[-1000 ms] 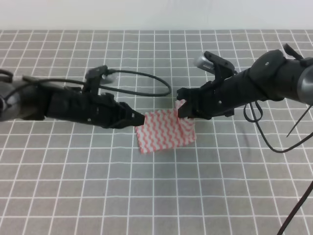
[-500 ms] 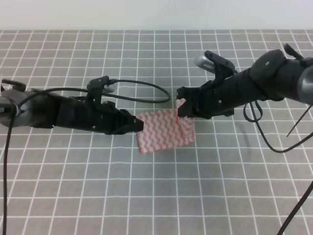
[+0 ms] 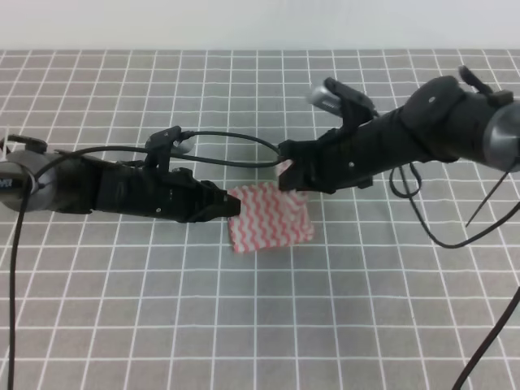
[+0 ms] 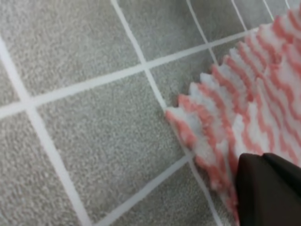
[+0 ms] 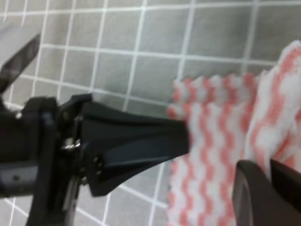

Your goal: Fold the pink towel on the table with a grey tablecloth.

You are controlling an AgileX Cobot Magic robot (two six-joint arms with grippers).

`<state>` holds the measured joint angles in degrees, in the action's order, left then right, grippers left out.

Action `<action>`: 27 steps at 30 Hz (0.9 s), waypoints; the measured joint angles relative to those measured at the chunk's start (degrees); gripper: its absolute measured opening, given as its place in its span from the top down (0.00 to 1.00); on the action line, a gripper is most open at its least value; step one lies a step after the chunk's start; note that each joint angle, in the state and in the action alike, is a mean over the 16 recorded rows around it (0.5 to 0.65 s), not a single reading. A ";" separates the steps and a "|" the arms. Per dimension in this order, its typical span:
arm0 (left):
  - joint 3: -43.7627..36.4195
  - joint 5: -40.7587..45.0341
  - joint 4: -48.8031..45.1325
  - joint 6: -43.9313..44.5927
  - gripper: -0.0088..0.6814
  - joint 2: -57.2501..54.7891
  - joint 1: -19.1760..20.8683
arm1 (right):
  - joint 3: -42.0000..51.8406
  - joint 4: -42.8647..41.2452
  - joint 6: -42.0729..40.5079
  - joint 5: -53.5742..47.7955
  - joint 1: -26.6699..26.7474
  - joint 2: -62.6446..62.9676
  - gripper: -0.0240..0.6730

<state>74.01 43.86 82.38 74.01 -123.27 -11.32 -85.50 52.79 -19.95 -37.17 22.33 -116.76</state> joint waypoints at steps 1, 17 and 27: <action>0.01 0.05 0.08 -0.01 0.99 -0.05 0.00 | -0.08 0.01 0.01 0.08 0.28 -0.01 0.98; -0.01 1.05 0.69 0.03 0.99 -0.04 -0.01 | -3.27 0.37 0.13 0.21 3.04 -4.40 0.98; 0.07 1.93 1.14 0.02 0.99 0.07 0.00 | -5.26 1.00 0.15 -1.01 3.15 -6.38 0.98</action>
<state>74.08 45.80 83.52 74.03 -123.20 -11.32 -90.76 53.80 -19.80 -38.18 25.48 -123.15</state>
